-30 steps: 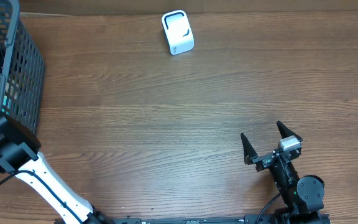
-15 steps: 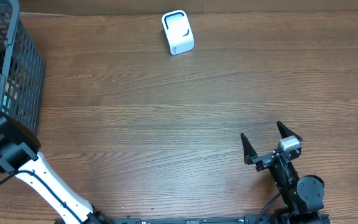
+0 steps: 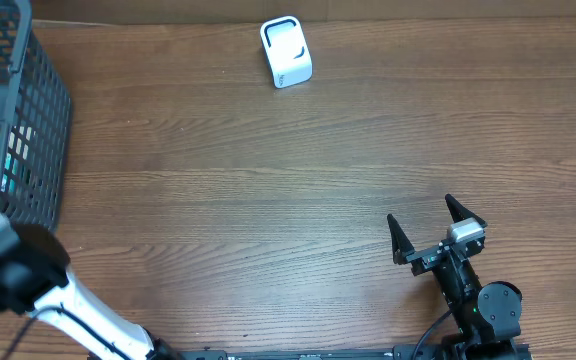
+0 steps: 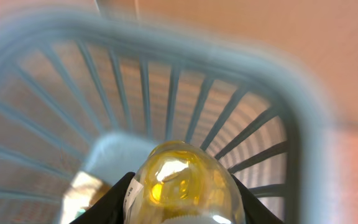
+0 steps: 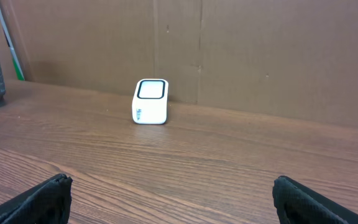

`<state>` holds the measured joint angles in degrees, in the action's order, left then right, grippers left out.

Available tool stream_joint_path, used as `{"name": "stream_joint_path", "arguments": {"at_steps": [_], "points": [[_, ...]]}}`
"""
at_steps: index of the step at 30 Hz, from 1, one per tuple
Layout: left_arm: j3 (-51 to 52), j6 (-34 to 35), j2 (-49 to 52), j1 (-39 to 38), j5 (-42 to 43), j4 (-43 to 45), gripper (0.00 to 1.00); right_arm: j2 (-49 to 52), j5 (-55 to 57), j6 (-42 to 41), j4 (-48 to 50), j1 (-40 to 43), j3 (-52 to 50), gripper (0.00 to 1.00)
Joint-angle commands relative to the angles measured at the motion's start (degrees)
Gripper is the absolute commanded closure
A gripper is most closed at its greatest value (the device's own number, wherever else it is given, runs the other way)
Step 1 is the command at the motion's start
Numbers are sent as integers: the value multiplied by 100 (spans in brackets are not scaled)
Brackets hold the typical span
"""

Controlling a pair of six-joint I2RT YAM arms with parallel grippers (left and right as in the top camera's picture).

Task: Scan the item barcode
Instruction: 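Lift the yellow bottle out of the basket and carry it forward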

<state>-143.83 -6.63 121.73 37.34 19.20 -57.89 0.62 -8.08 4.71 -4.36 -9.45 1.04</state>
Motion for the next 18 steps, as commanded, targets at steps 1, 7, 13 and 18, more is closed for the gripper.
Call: {"name": "stream_joint_path", "arguments": {"at_steps": [1, 7, 13, 18], "points": [[-240, 837, -841, -136, 382, 59, 67, -37, 52, 17, 20, 20, -55, 0], [-240, 1438, -1482, -529, 680, -302, 66, -37, 52, 17, 17, 20, -55, 0], [-240, 1438, -1762, -1405, 560, -1119, 64, -37, 52, 17, 20, 20, -55, 0], [-212, 1440, -1711, -2459, 111, -1847, 64, -37, 52, 17, 17, 20, -57, 0]]}}
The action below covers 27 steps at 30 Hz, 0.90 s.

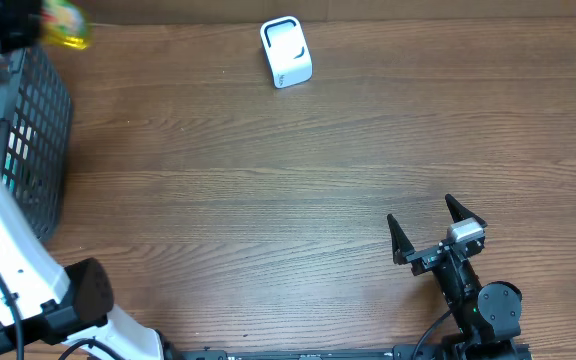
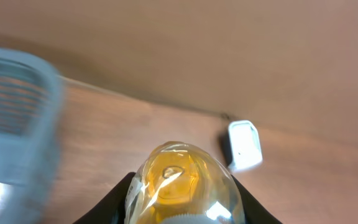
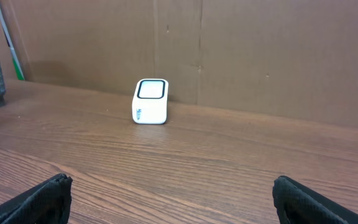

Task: Scan the item barcode
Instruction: 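Lift the yellow bottle out of the basket and carry it forward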

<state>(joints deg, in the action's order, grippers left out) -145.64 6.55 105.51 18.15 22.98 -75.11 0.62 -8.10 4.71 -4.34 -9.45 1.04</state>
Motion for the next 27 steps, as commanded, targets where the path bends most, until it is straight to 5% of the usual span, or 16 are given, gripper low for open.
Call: {"name": "stream_joint_path", "arguments": {"at_steps": [1, 12, 27], "points": [[-26, 146, -59, -785, -413, -201, 64, -37, 55, 17, 17, 20, -55, 0], [35, 431, 531, -3254, -2369, -251, 61, -37, 55, 17, 17, 20, -55, 0], [42, 1458, 2214, -5156, -2798, 334, 62, -37, 55, 17, 15, 20, -55, 0]]}}
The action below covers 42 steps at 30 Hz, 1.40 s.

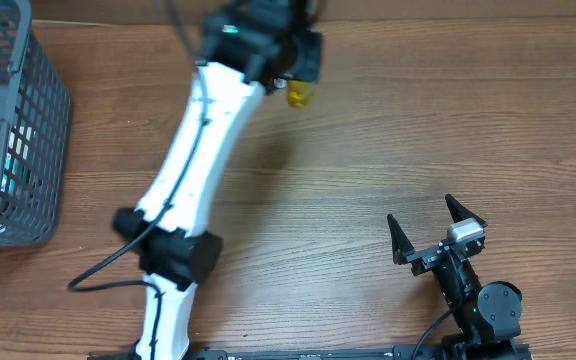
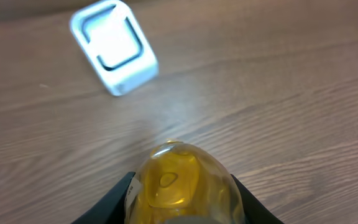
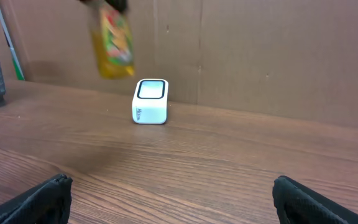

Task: Scan the item barcode
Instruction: 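Lift the yellow bottle out of the basket and carry it forward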

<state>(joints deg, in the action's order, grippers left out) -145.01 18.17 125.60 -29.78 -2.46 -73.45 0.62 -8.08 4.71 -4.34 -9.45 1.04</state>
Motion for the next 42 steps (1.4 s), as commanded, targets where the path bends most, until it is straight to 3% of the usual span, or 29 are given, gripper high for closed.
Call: {"name": "stream_joint_path", "arguments": {"at_steps": [1, 19, 31, 42], "points": [[-22, 317, 278, -472, -291, 208, 61, -37, 52, 17, 17, 20, -57, 0], [280, 501, 1016, -1792, -621, 841, 61, -37, 52, 17, 17, 20, -55, 0], [1346, 673, 1016, -1976, -514, 1633, 60, -37, 52, 17, 17, 20, -55, 0], [1832, 673, 1016, -1976, -234, 1786, 57, -37, 52, 17, 17, 20, -55, 0]]}}
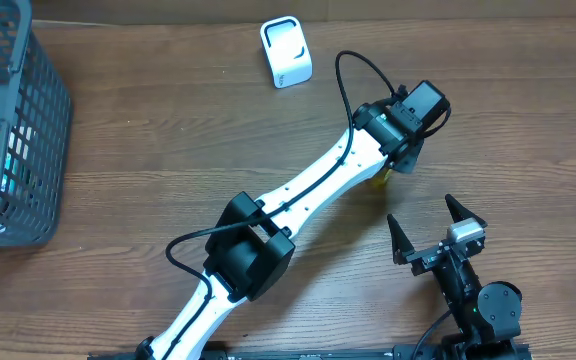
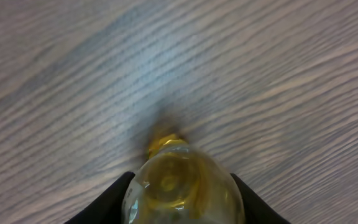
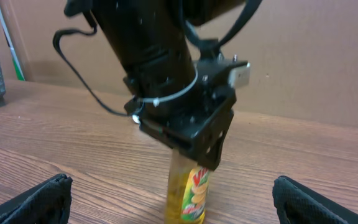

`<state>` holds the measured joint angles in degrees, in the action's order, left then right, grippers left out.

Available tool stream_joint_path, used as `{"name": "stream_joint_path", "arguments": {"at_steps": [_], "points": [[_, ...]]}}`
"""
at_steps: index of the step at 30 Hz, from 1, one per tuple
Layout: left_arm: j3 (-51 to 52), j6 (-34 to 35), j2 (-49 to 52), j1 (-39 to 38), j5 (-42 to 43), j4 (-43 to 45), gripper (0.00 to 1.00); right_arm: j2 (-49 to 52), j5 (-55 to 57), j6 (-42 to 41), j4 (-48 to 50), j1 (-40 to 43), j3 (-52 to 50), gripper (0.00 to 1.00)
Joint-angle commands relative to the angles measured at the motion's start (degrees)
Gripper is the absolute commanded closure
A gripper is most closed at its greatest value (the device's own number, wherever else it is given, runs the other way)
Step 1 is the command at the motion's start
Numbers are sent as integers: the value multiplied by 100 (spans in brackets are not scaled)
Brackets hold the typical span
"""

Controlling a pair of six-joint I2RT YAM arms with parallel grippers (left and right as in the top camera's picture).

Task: Scan the item barcode
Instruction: 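Lift the yellow bottle out of the basket and carry it forward, then lower the yellow bottle upright onto the table and release it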

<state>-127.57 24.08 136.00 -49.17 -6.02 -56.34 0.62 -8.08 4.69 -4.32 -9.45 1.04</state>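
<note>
A clear bottle of yellow liquid with a green, red and yellow label (image 3: 192, 190) stands upright, its base at or just above the wood table (image 1: 168, 170). My left gripper (image 2: 180, 178) is shut on its top from above, black fingers (image 2: 107, 202) on both sides. In the overhead view only a yellow sliver of the bottle (image 1: 381, 178) shows under the left wrist. The white barcode scanner (image 1: 286, 52) sits at the back, left of the bottle. My right gripper (image 1: 420, 210) is open and holds nothing, just in front of the bottle.
A grey wire basket (image 1: 18, 130) with other goods stands at the far left edge. The left arm (image 1: 308, 190) stretches diagonally across the middle of the table. A brown cardboard wall (image 3: 303, 56) closes off the back.
The left gripper has carried the bottle from beside the scanner at the back to the right middle of the table and lowered it to the surface. The right arm has not moved.
The left gripper held the bottle inside the basket. Then it had it above the basket's back corner, then in the air next to the scanner. Now the bottle is upright low on the table before the still, open right gripper.
</note>
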Motion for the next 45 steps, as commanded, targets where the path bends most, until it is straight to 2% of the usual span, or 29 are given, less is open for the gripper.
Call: {"name": "stream_joint_path", "arguments": {"at_steps": [1, 8, 13, 15, 26, 30, 38, 41, 43, 45], "points": [[111, 83, -24, -37, 164, 90, 55, -37, 52, 20, 15, 20, -55, 0], [146, -17, -24, -37, 417, 46, 33, -37, 52, 20, 15, 20, -55, 0], [138, -234, -48, -35, 750, -2, 6, -37, 52, 20, 13, 20, -55, 0], [136, -234, -96, -24, 852, -2, 0, -37, 52, 20, 15, 20, -55, 0], [129, -334, -509, -20, 835, -173, 0, -37, 52, 20, 15, 20, -55, 0], [129, -341, -514, 13, 538, -387, 1, -37, 52, 20, 15, 20, -55, 0], [131, -485, -566, 160, 560, -280, 0, -37, 52, 20, 15, 20, -55, 0], [131, -575, -566, 192, 566, -341, 5, -37, 52, 20, 15, 20, -55, 0], [140, -772, -564, 195, 564, -345, 0, -37, 52, 20, 15, 20, -55, 0], [153, -920, -562, 195, 566, -345, 0, -37, 52, 20, 15, 20, -55, 0]]}}
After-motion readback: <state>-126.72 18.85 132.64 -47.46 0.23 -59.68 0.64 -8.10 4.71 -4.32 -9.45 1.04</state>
